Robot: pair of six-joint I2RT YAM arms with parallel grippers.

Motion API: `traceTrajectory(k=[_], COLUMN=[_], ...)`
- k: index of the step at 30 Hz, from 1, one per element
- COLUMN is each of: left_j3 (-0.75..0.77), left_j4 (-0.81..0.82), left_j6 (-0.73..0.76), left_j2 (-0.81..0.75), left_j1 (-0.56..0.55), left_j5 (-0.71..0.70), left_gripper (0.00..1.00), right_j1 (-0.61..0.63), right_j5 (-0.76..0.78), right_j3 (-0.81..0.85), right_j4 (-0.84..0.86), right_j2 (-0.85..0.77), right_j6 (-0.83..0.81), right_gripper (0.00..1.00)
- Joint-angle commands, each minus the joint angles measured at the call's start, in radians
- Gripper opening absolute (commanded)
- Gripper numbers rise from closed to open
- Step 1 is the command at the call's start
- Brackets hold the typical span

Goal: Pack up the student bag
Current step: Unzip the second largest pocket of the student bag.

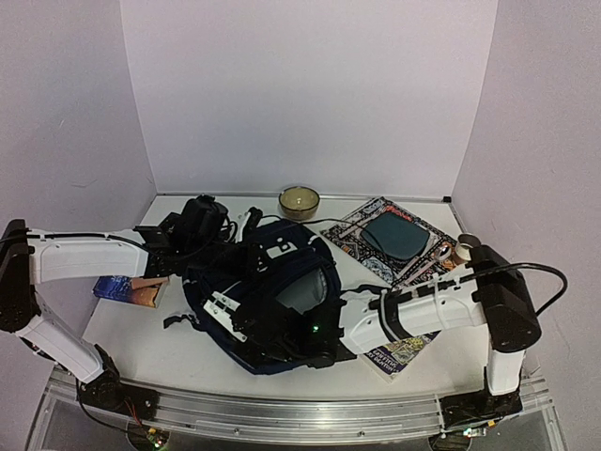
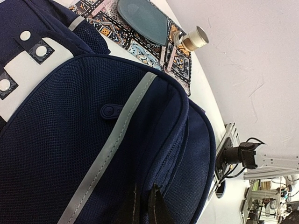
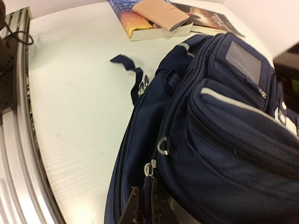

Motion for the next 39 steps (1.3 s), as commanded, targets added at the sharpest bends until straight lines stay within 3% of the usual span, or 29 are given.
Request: traceTrajectory(k=[1,13,21,33,39], left_j3=[0.084,0.023,-0.032,-0.091,-0.061], left_j4=[0.245,0.366,0.367,0.352,0.35], left_j6=[-0.071,-0.175,-0.17,-0.062,-0.03], left_j2=[-0.036,-0.07,-0.11,-0.081,-0.058], left_j1=[0.013,0.012,0.014,0.027,0.028], left_j5=[0.006,0.044,-0.016,-0.059,-0.048], left_gripper=[0.0,0.0,0.0,0.0,0.0], right_j1=[0.042,0.041,0.039,0.029,-0.077], right_j5=[0.019,0.103,0.114,0.098,-0.026], right_j3=[0.079,0.177,0.094,-0.156,-0.255], right_j4=[0.126,0.259,0.266,0.143,0.079], right_j2=[0.048,0.155,0.085,-0.258,-0.372], right_j6=[-0.031,-0.144,-0.116,0.056,0.28], right_gripper=[0.0,0.02,0.09,0.58,0.79])
